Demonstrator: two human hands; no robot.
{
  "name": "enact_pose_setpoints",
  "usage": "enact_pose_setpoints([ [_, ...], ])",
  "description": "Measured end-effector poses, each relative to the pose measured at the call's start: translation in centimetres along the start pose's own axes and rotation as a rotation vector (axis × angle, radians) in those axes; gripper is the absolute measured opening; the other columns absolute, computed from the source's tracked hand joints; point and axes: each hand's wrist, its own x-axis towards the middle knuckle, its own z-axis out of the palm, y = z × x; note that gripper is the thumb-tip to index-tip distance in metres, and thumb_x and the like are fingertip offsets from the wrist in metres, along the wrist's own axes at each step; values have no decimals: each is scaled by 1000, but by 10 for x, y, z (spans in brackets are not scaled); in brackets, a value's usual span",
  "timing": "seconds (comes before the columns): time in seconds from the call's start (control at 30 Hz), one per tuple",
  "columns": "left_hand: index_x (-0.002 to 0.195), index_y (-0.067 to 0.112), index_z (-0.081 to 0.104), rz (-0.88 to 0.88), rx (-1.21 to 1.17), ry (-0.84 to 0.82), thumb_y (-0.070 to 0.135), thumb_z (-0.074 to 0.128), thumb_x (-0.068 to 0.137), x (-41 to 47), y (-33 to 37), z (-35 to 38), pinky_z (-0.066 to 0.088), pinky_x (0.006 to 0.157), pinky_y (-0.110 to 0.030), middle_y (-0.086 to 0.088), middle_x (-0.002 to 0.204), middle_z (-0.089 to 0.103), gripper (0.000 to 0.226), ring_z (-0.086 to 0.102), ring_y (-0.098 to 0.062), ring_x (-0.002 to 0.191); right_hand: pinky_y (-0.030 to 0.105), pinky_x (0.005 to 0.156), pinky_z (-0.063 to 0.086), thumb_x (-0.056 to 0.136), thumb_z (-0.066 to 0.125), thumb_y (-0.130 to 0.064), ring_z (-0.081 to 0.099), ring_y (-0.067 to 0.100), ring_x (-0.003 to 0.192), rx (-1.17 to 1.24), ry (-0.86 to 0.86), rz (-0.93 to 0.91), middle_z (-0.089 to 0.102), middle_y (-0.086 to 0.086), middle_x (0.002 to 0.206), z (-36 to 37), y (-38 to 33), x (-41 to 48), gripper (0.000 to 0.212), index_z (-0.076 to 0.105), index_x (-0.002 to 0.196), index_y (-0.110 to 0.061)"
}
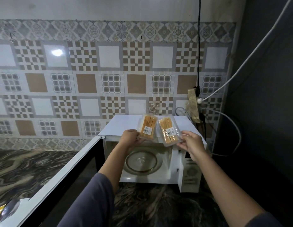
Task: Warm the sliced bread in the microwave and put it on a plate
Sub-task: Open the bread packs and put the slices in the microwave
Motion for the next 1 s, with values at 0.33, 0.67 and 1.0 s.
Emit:
enact_pose_setpoints([
  [0.33, 101, 3, 56, 123, -422, 19, 2, 38, 97, -97, -81, -20, 58, 68, -19, -12, 93, 65, 18, 65, -16, 81, 16, 53, 55, 91, 52, -2, 58, 13, 69, 293, 178, -19, 62, 9, 86, -18, 70, -134, 31, 56, 122, -5],
  [0.67, 92, 6, 57, -108, -403, 164, 0, 38, 96, -153, -213, -51, 52, 83, -30, -11, 94, 62, 21, 61, -16, 84, 21, 65, 56, 93, 50, -3, 62, 23, 94, 122, 323, 135, 62, 18, 114, -53, 186, -203, 29, 59, 120, -7],
  [1.0, 118, -1, 51, -236, -203, 275, 1, 39, 96, -160, -281, -47, 52, 75, -25, -19, 108, 58, 25, 59, -17, 84, 35, 77, 52, 93, 48, -3, 60, 26, 93, -272, 423, 246, 61, 19, 112, -78, 227, -199, 23, 57, 114, -1],
])
